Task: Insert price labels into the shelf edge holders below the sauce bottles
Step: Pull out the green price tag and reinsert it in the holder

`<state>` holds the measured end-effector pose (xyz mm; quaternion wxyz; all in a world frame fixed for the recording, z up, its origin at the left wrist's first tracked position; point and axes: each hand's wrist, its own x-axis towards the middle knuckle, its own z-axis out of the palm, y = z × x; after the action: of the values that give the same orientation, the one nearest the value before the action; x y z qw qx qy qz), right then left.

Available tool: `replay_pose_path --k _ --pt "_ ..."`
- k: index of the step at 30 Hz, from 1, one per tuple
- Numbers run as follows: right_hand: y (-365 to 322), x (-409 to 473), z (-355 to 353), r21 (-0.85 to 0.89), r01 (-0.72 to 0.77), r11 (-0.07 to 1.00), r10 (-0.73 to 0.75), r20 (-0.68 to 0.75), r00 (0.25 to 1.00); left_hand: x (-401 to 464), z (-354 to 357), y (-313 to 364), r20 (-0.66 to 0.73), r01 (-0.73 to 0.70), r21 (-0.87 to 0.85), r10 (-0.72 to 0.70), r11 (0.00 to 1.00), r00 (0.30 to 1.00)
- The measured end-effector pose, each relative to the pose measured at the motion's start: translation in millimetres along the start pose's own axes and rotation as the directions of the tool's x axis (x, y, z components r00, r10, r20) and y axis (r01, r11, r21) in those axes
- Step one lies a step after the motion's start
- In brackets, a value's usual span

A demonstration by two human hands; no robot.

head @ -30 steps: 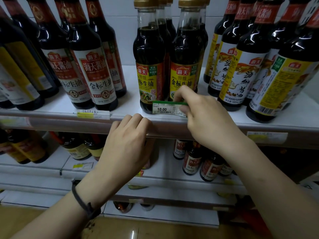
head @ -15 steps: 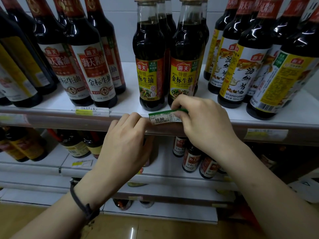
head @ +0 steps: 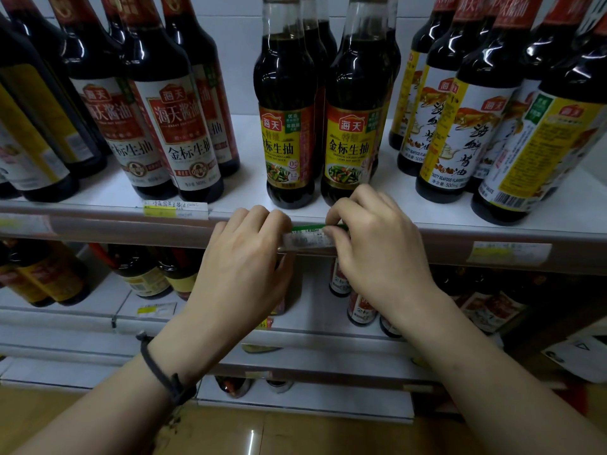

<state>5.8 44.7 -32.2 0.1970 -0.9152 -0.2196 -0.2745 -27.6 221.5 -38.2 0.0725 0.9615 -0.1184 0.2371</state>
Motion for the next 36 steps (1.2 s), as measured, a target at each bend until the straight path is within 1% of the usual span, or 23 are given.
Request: replay_pose_path --k 12,22,36 --pt "0 -8 1 -0.051 -0.002 0.999 0.002 -0.015 1.000 11 8 0 -0.014 -0.007 0.095 0.008 0.995 1.000" --pt "6 -15 3 -0.090 -0.007 0.996 0.003 -0.041 0.999 10 12 0 -0.027 0.009 0.116 -0.006 0.993 1.000" --pt "7 -13 3 -0.098 -0.013 0.995 0.012 -0.014 1.000 8 11 0 -0.019 0.001 0.134 0.002 0.991 1.000"
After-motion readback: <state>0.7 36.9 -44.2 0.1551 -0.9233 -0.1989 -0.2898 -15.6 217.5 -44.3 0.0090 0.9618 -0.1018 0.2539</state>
